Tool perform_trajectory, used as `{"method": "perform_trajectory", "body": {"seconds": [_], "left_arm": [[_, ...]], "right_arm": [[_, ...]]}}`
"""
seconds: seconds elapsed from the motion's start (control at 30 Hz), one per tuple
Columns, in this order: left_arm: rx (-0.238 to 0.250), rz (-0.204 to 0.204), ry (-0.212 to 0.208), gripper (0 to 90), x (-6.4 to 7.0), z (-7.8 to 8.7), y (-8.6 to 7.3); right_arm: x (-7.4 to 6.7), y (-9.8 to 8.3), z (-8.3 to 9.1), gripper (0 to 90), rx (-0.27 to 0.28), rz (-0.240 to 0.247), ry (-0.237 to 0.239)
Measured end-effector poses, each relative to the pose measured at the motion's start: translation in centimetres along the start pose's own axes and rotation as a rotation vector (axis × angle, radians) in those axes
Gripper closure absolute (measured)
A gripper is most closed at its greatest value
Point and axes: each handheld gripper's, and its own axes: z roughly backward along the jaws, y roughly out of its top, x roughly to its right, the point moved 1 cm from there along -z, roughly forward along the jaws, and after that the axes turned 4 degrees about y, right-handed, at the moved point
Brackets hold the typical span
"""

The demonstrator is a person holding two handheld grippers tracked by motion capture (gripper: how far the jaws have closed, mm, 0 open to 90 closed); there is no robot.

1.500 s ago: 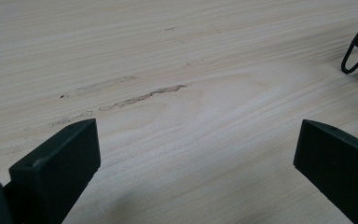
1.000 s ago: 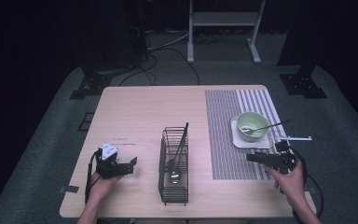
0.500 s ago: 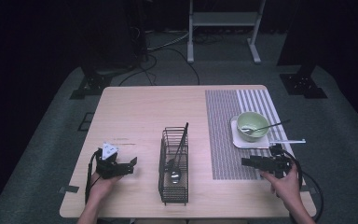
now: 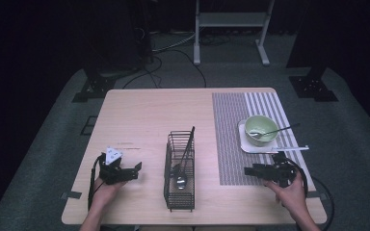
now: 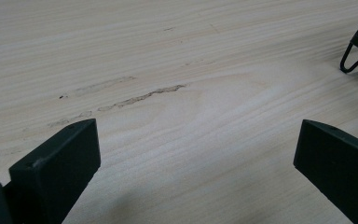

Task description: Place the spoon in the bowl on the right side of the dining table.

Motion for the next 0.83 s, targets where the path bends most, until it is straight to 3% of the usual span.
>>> {"method": "perform_trajectory", "body": {"seconds": [0.57, 0.83], "left_arm": [[0.000, -0.002, -0.001, 0.0, 0.0, 0.0, 0.0], [-0.002, 0.000, -0.001, 0.0, 0.0, 0.0, 0.0]], "right_arm": [[-1.1, -0.7, -0.9, 38.8, -0.026, 0.021, 0.027], [-1.1, -1.3, -0.9, 38.5, -0.008, 0.015, 0.037]]}}
